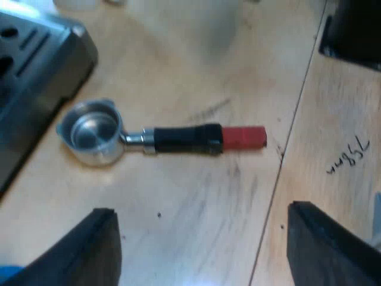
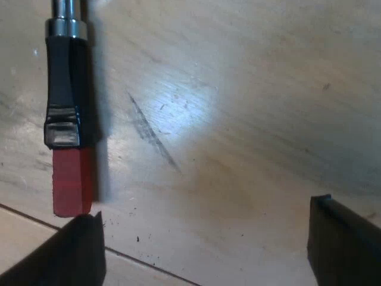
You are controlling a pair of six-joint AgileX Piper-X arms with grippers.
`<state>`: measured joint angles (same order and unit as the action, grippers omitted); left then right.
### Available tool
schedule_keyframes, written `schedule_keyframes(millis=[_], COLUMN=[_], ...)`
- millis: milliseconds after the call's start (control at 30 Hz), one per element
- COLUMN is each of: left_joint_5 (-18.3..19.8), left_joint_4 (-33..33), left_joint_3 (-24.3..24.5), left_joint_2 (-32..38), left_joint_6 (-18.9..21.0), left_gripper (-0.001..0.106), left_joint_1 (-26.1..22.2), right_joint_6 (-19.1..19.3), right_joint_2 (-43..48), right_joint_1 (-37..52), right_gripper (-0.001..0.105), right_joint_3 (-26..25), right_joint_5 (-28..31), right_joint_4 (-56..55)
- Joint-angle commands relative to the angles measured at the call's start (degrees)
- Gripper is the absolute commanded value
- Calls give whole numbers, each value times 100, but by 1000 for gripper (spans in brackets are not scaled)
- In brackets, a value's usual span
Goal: Put the handle in the coffee machine
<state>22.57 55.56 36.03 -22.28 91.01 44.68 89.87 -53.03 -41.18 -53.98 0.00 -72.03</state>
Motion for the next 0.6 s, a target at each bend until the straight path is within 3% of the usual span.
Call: schedule_keyframes(millis=[33,233,333,600], left_joint_5=[33,44,44,467], left_joint_4=[-204,-102,28,68], left_joint_3=[28,28,15,-377], left_joint_2=[-7,-7,-26,-24], left_joint_6=[10,7,7,7], left_gripper=[61,61,61,61], left_joint_1=[25,25,25,25], right_joint_6=[-153,-568,-634,-672], right_joint_2=[-192,-536,-646,-1333], right_joint_1=[-119,-194,-194,-707], right_gripper=[71,71,71,71], right_joint_3=[-54,-54,-54,-54], right_joint_5=[0,121,121,113], right_joint_4=[-16,15,15,85])
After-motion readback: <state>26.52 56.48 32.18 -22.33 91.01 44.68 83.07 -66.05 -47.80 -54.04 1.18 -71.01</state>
